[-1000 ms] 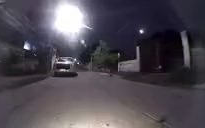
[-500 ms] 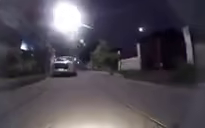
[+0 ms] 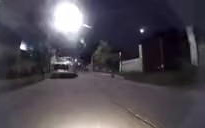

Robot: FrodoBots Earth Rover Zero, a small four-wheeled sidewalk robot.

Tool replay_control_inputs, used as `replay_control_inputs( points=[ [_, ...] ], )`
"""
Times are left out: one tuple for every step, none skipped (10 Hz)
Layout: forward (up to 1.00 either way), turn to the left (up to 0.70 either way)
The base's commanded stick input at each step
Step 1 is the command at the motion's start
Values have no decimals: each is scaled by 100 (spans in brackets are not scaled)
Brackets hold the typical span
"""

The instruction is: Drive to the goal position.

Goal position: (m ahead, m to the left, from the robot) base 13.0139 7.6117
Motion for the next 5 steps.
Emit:
replay_control_inputs(
  points=[
    [50,0],
    [50,0],
    [50,0],
    [50,0],
    [50,0]
  ],
)
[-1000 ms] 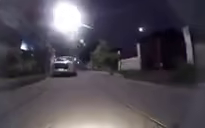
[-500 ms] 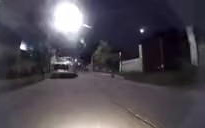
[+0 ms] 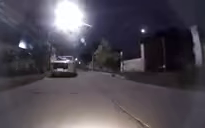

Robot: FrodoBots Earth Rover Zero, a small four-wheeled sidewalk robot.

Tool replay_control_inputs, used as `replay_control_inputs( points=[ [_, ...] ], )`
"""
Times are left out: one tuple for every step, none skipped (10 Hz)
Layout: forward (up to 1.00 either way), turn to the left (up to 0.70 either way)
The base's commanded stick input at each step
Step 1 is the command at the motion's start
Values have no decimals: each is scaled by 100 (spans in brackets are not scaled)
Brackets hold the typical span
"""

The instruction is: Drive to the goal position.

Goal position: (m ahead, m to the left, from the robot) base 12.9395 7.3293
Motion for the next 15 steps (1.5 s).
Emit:
replay_control_inputs(
  points=[
    [50,0],
    [50,0],
    [50,0],
    [50,0],
    [50,0],
    [50,0],
    [50,0],
    [50,0],
    [50,0],
    [50,0],
    [50,26],
    [50,47],
    [50,50],
    [50,16],
    [50,0]
  ],
)
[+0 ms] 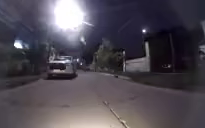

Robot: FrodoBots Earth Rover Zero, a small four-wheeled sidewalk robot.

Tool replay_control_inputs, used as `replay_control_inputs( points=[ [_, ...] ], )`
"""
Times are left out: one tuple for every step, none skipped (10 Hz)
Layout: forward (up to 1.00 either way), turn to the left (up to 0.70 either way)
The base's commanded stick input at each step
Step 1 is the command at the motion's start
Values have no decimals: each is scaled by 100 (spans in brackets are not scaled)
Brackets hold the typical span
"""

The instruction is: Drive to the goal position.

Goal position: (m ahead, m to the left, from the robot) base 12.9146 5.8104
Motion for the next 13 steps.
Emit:
replay_control_inputs(
  points=[
    [50,0],
    [50,0],
    [50,0],
    [50,0],
    [50,0],
    [50,0],
    [50,0],
    [50,0],
    [50,0],
    [50,0],
    [50,0],
    [50,0],
    [50,0]
  ],
)
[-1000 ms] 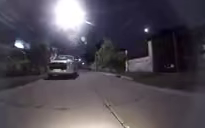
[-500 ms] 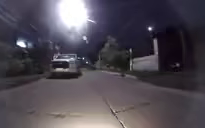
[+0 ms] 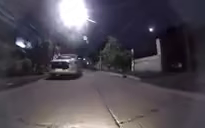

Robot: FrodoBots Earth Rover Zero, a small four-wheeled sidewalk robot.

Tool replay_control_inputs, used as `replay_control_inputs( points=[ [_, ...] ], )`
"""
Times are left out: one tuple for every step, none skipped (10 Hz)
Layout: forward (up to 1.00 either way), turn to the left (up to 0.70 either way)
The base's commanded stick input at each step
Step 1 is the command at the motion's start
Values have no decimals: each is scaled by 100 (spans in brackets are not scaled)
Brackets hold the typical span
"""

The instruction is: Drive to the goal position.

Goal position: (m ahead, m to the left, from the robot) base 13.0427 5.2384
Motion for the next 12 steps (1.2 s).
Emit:
replay_control_inputs(
  points=[
    [50,0],
    [50,0],
    [50,3],
    [50,38],
    [50,50],
    [50,50],
    [50,16],
    [50,0],
    [50,0],
    [50,0],
    [50,0],
    [50,0]
  ],
)
